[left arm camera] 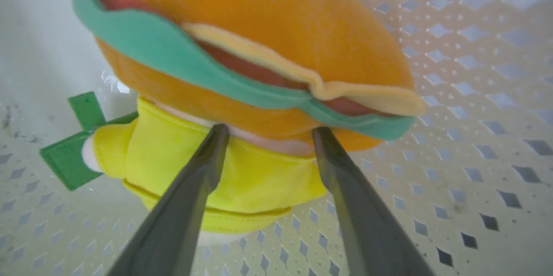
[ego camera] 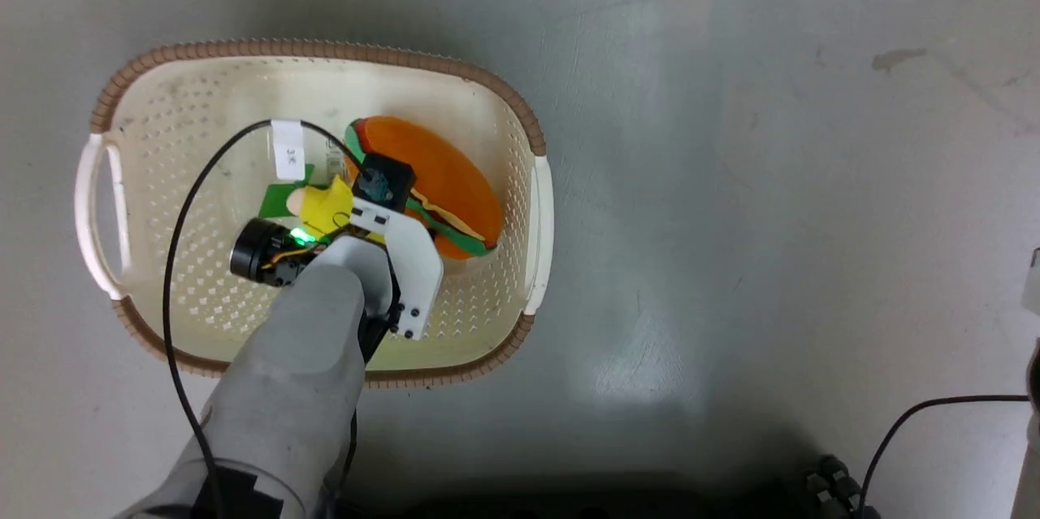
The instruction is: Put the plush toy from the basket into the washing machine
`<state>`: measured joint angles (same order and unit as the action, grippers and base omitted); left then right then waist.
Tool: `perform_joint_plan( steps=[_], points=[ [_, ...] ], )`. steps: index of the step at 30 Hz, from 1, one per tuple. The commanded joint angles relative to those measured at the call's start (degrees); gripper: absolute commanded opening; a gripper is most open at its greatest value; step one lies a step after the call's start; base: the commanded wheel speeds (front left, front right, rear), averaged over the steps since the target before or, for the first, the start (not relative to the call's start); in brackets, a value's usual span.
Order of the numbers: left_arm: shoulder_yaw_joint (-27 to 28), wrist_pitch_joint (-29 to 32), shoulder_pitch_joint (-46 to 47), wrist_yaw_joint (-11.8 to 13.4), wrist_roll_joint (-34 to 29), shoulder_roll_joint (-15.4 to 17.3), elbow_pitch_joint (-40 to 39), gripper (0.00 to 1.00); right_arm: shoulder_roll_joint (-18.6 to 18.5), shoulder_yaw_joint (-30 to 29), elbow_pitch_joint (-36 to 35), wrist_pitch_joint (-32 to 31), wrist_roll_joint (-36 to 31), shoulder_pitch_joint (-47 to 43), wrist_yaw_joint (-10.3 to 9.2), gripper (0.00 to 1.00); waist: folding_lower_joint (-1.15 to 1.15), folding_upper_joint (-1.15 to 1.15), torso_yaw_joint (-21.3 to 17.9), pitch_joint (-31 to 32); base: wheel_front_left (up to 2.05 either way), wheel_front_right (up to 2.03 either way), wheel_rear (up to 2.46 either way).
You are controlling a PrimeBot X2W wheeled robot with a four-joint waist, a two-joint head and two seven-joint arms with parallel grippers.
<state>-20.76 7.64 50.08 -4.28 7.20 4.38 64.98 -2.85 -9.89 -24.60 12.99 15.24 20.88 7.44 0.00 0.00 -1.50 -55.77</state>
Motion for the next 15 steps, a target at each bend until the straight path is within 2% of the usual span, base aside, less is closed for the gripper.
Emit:
perform_joint_plan(
  steps=[1,5,6,7,15],
  points=[
    [-0.91,-0.38,1.97,-0.27,0.5,0.31,2.2,1.0,-0.02,-0.48,-1.14,0.64,0.57,2.05,0.04,1.0,0.0,0.0,0.02,-1.3,0.0,0.0,0.0],
    [-2.47,-1.34,3.79,0.32,0.38,0.45,4.55,1.0,-0.02,-0.74,-2.05,1.11,0.99,2.91,0.04,1.0,0.0,0.0,-0.06,-2.8,0.0,0.0,0.0],
    [-2.98,-1.88,4.3,0.43,0.24,0.47,5.14,0.18,-0.02,-0.8,-2.27,1.23,1.09,3.12,0.04,1.0,0.0,0.0,-0.08,-3.12,0.0,0.0,0.0],
    [-3.56,-1.68,4.57,0.15,0.13,0.47,5.72,0.0,-0.02,-0.84,-2.44,1.35,1.2,3.32,0.04,1.0,0.0,0.0,-0.12,-3.37,0.0,0.0,0.0],
    [-5.2,-1.71,6.32,-0.77,1.36,0.76,8.98,0.0,-0.03,-1.05,-3.07,2.01,2.19,4.43,0.05,1.0,0.0,0.0,-0.48,-3.87,0.0,0.0,0.0]
  ],
)
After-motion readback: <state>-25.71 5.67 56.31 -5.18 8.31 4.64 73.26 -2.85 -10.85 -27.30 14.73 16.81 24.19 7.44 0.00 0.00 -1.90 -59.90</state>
